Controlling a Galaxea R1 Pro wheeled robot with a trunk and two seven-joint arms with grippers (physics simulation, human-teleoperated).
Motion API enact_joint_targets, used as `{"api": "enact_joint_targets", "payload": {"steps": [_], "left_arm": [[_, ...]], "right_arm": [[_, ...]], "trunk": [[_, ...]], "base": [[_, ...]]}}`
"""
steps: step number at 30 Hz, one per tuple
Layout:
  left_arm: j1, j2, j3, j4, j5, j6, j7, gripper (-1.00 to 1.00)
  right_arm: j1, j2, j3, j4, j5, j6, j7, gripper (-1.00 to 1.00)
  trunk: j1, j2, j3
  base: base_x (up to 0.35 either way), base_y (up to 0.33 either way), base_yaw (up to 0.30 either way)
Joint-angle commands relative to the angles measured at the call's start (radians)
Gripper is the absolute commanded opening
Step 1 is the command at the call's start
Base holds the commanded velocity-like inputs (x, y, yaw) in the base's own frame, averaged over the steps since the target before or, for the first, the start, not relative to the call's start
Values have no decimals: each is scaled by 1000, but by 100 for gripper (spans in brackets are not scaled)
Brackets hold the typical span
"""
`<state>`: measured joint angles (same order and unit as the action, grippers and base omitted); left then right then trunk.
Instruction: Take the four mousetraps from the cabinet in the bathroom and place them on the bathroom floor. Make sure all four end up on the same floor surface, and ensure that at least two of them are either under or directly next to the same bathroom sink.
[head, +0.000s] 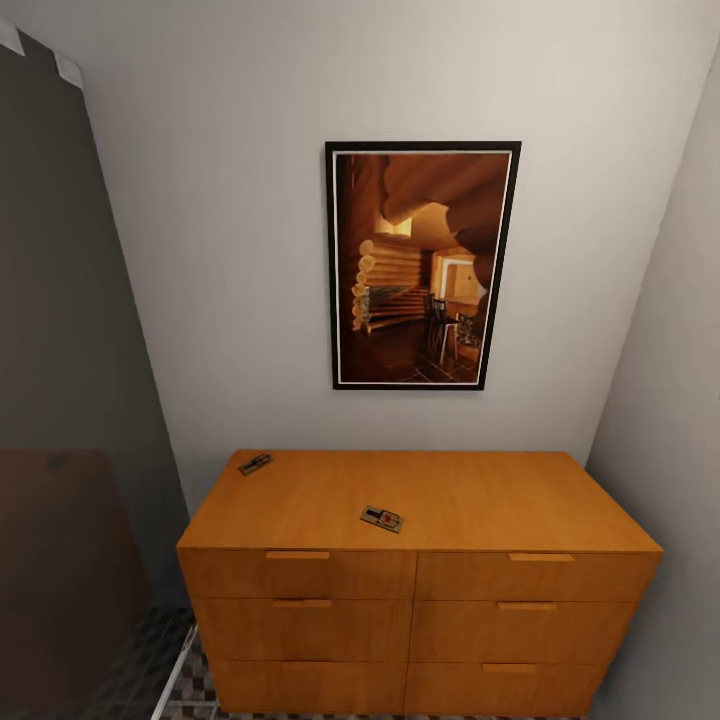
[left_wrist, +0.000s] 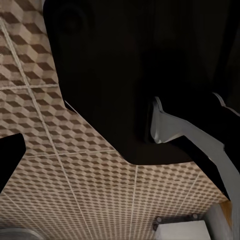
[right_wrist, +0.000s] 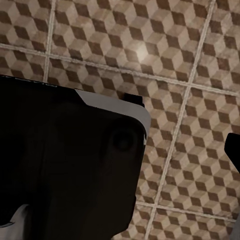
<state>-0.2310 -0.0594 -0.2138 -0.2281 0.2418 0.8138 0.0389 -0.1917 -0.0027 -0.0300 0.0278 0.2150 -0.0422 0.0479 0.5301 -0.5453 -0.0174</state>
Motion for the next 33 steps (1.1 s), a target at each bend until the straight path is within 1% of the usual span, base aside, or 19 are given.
{"api": "enact_joint_targets", "payload": {"steps": [1, 33], "left_arm": [[-1, 0, -7, 4, 9, -2, 4, 100], [-1, -5, -5, 170, 13, -181, 9, 100]], "right_arm": [[-2, 0, -4, 3, 6, -5, 2, 100], [-2, 0, -5, 3, 2, 6, -8, 100]], "trunk": [[0, -2, -2], [0, -2, -2]], "base": [[0, 0, 0], [0, 0, 0]]}}
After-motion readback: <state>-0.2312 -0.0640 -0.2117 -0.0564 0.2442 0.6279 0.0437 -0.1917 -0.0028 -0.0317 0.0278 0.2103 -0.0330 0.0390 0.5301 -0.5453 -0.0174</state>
